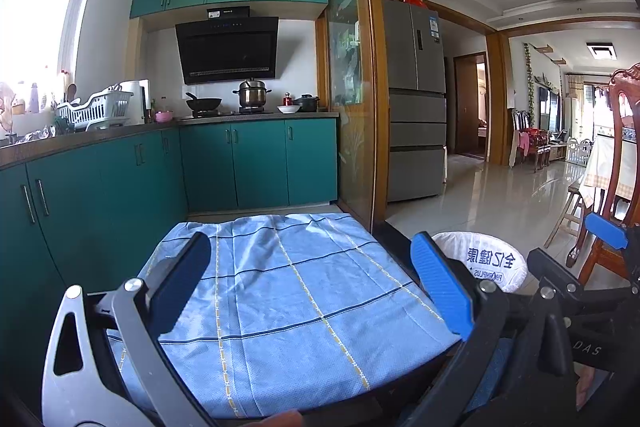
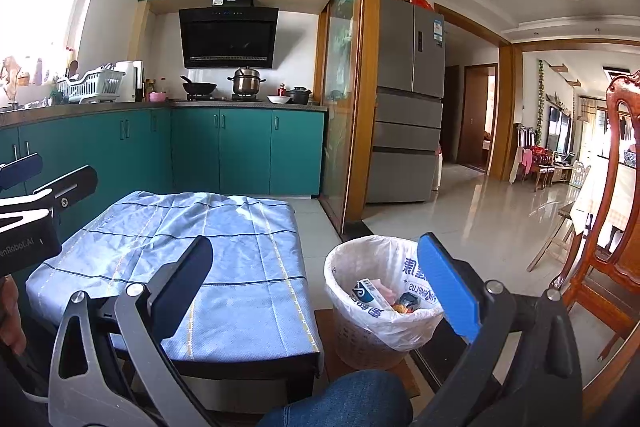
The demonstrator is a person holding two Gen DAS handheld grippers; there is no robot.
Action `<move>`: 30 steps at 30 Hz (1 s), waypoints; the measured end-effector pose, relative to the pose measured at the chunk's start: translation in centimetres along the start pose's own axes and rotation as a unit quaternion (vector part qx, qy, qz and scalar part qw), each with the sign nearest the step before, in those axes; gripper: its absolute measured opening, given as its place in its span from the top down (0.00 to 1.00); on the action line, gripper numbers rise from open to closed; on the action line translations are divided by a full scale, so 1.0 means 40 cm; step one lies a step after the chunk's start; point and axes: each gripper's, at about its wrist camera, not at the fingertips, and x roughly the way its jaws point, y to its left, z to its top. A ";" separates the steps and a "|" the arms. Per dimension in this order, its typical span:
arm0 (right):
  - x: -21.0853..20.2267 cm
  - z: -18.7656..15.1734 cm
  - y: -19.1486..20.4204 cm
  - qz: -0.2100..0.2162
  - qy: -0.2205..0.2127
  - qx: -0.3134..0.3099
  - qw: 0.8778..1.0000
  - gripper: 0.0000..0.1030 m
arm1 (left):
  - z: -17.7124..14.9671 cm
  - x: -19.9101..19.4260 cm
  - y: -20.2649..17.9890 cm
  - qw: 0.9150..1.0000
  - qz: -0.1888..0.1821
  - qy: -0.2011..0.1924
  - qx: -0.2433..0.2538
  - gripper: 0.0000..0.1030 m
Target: Collect trash
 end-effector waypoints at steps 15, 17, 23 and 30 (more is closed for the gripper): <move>0.001 -0.005 -0.003 -0.004 0.000 0.001 1.000 0.03 | -0.006 0.019 -0.007 1.000 -0.019 0.017 0.003 0.03; 0.000 -0.005 -0.002 -0.004 0.000 0.001 1.000 0.03 | -0.008 0.020 -0.010 1.000 -0.019 0.017 0.003 0.03; 0.003 0.000 -0.007 -0.007 0.001 0.004 1.000 0.03 | -0.012 0.025 -0.014 1.000 -0.021 0.018 0.004 0.03; 0.012 0.000 -0.005 -0.009 0.002 0.006 1.000 0.03 | -0.017 0.033 -0.014 1.000 -0.023 0.021 0.001 0.03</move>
